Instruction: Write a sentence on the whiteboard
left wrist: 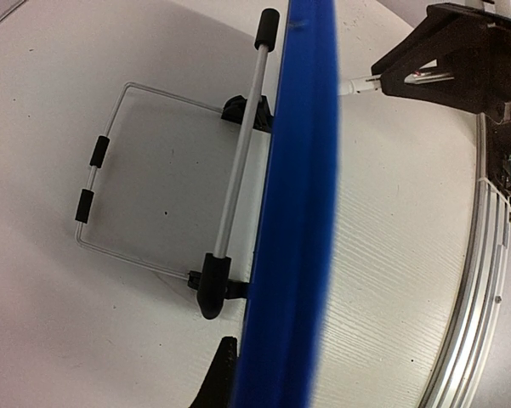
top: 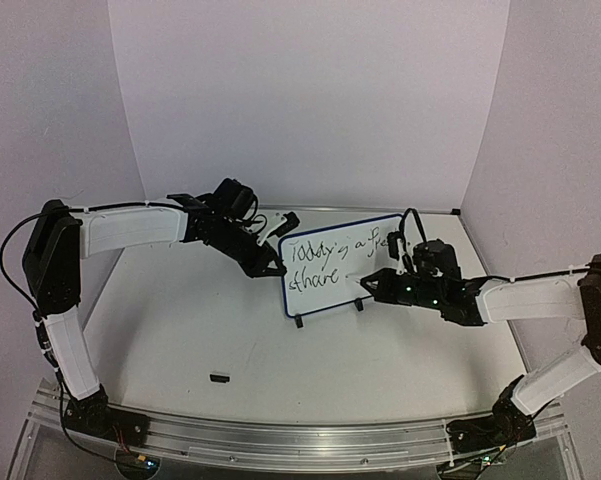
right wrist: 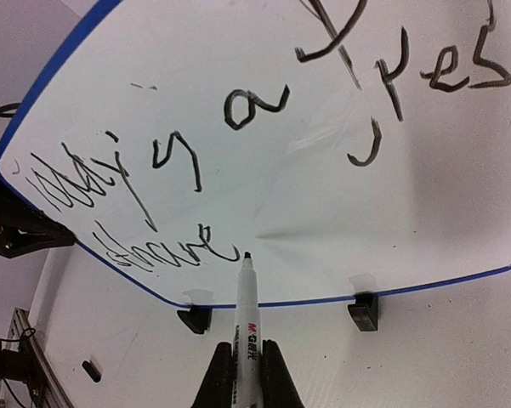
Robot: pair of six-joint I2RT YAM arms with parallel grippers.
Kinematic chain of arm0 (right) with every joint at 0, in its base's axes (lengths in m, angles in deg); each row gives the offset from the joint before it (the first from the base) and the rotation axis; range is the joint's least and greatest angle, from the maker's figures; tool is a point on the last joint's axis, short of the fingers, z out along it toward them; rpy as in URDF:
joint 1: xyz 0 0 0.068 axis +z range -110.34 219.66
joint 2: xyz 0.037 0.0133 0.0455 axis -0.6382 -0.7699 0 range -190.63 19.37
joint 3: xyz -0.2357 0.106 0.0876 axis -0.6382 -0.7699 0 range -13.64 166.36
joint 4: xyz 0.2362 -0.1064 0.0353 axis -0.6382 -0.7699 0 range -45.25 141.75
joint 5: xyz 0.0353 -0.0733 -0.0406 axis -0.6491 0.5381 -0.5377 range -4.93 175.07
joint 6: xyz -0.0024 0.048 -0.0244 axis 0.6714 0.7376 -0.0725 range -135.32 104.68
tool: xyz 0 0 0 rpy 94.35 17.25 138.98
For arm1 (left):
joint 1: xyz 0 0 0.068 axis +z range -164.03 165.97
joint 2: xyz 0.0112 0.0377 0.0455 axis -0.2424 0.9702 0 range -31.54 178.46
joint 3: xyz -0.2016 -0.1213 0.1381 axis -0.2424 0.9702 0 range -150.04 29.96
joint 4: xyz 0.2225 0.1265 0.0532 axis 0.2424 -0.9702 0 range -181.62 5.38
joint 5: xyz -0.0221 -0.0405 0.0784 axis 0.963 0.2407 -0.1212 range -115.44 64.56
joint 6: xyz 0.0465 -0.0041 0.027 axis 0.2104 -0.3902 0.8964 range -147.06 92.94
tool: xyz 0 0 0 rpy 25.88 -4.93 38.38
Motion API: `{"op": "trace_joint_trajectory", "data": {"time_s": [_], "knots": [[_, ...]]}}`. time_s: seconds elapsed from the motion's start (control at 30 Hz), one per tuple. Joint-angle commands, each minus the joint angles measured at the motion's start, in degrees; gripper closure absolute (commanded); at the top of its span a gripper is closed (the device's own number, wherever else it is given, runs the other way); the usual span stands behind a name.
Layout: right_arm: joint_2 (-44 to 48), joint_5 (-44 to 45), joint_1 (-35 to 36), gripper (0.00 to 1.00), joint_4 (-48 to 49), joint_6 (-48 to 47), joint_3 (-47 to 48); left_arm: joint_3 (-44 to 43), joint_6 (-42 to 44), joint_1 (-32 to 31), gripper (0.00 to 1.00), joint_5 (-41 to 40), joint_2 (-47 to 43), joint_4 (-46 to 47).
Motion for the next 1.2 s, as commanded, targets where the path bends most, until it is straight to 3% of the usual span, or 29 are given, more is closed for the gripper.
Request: {"op": "trace_joint_trajectory", "data": {"time_s": [0.0, 0.87, 1.17], "knots": [[-2.2, 0.0, -0.2, 1.00, 1.3, -0.1, 1.1, -1.6, 0.3, -0.8, 1.00, 0.2, 0.6, -2.6], [-5.5, 1.5, -0.2, 1.00, 1.8, -1.4, 3.6, -1.6, 0.3, -0.8, 1.00, 0.3, 0.8, -2.5], [-0.2, 0.0, -0.2, 1.00, 1.2, -1.0, 2.0, -1.7, -0.1, -0.8, 1.00, 1.0, 0.9, -2.5]]}}
